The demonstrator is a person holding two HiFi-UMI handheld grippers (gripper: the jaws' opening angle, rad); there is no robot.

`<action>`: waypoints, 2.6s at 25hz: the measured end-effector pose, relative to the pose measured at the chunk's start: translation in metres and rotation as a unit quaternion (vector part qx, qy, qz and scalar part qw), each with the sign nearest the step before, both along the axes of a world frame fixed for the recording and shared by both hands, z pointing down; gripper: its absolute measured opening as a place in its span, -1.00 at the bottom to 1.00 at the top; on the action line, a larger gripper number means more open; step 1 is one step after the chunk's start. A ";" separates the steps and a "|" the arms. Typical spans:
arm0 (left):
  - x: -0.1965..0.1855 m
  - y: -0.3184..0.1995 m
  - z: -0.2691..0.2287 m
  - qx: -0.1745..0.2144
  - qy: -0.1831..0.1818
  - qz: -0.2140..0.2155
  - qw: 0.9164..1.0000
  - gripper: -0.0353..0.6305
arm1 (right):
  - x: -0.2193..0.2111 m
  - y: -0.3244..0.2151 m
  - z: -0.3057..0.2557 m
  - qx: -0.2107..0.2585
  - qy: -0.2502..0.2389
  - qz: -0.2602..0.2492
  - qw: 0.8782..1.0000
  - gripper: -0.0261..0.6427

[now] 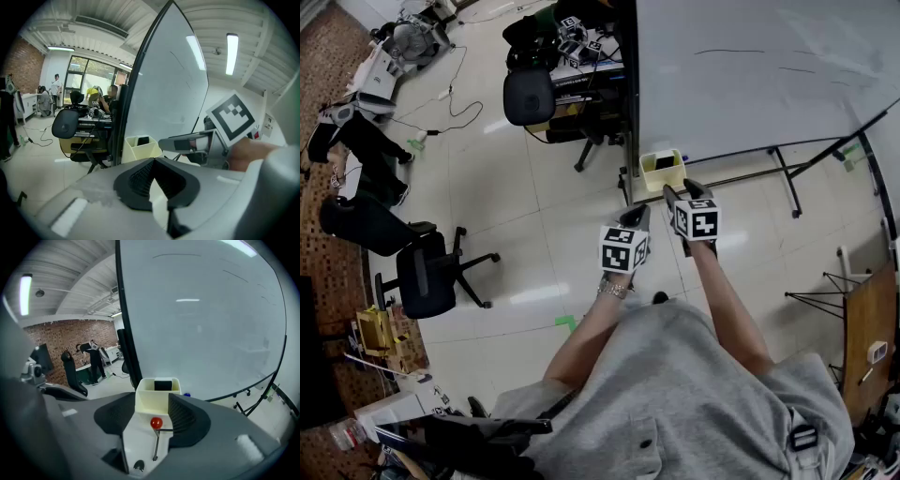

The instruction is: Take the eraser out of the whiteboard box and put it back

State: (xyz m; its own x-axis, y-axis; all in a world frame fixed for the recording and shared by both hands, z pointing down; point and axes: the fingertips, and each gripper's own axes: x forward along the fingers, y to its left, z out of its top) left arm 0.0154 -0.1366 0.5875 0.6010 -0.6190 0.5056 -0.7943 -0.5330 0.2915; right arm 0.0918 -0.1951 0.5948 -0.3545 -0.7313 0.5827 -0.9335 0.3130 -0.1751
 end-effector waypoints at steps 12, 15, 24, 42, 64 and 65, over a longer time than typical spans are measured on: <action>-0.030 -0.067 0.007 -0.012 0.002 -0.019 1.000 -0.88 | -0.003 -0.088 0.043 -0.092 0.101 0.032 0.990 0.06; -0.035 -0.077 -0.001 -0.005 0.008 -0.037 0.999 -0.88 | 0.002 -0.086 0.060 -0.122 0.102 0.045 0.986 0.06; -0.035 -0.077 0.001 -0.006 0.001 -0.041 0.999 -0.88 | -0.004 -0.095 0.024 -0.047 0.029 0.033 0.998 -0.17; -0.025 -0.063 -0.006 0.005 0.000 -0.024 1.000 -0.88 | -0.010 -0.036 -0.048 0.001 0.015 -0.012 1.000 -0.19; -0.020 -0.051 -0.008 0.010 0.000 -0.023 1.000 -0.88 | -0.012 -0.039 0.052 -0.046 0.052 -0.015 0.997 -0.18; -0.019 -0.050 -0.009 0.011 0.000 -0.022 1.000 -0.88 | -0.011 -0.038 0.050 -0.043 0.053 -0.013 0.998 -0.16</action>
